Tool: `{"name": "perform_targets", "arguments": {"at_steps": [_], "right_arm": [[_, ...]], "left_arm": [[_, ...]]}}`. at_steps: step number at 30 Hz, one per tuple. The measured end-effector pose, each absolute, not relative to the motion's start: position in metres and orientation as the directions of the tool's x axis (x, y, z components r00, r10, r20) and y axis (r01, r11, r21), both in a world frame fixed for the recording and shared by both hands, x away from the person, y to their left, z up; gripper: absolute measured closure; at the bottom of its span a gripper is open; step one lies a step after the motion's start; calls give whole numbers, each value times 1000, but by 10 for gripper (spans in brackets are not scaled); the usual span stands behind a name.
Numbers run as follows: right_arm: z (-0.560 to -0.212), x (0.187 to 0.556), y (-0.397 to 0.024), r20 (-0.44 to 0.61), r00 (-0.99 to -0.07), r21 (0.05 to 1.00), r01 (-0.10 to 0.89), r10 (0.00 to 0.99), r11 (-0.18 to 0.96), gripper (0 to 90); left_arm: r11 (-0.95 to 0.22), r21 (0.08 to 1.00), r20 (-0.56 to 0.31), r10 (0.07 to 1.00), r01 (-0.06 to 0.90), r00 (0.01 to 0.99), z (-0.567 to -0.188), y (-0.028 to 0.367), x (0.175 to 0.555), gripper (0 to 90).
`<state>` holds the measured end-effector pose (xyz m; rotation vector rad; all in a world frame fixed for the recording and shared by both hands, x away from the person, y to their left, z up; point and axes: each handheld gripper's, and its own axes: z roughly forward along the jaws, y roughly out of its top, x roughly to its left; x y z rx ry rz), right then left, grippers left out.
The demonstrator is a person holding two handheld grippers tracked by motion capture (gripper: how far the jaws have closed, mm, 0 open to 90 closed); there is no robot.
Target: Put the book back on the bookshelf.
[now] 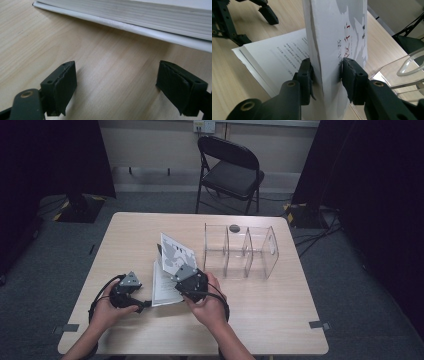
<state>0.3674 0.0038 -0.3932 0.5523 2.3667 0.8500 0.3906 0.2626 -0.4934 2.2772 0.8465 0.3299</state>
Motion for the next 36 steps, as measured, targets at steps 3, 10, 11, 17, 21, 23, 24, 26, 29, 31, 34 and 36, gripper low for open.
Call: {"name": "perform_targets", "arguments": {"at_steps": [3,10,11,17,21,23,24,26,29,31,34,36], "right_arm": [[-387,368,4,-361,-761,669,191,539,718,621],[-381,369,5,-343,-762,667,214,549,714,624],[-381,369,5,-341,-764,666,215,548,714,623],[-375,368,5,-339,-768,661,217,544,718,628],[-370,367,4,-335,-773,664,212,539,717,630],[-369,365,5,-331,-775,662,217,539,718,630],[-369,365,5,-332,-775,662,214,537,718,629],[-369,364,6,-345,-775,655,205,529,727,629],[-369,364,7,-344,-776,652,208,529,729,628],[-369,364,7,-344,-777,654,205,528,728,627],[-368,364,7,-340,-777,651,212,530,729,626],[-368,365,8,-339,-779,652,210,528,729,625]], "left_arm": [[-560,676,10,657,480,754,-494,261,391,160],[-530,701,-1,668,477,744,-497,255,392,154],[-536,700,6,664,471,747,-496,254,393,156],[-530,714,4,657,458,754,-498,240,392,163],[-524,721,8,661,454,750,-498,235,392,163],[-522,725,11,661,450,750,-499,233,392,163],[-522,725,11,661,450,750,-499,233,392,163],[-525,730,29,664,438,748,-499,231,392,163],[-523,732,32,667,437,744,-498,230,391,169],[-528,734,43,665,428,746,-498,230,391,168],[-521,745,49,667,418,744,-497,230,390,173],[-522,750,57,662,406,747,-495,229,390,180]]}}
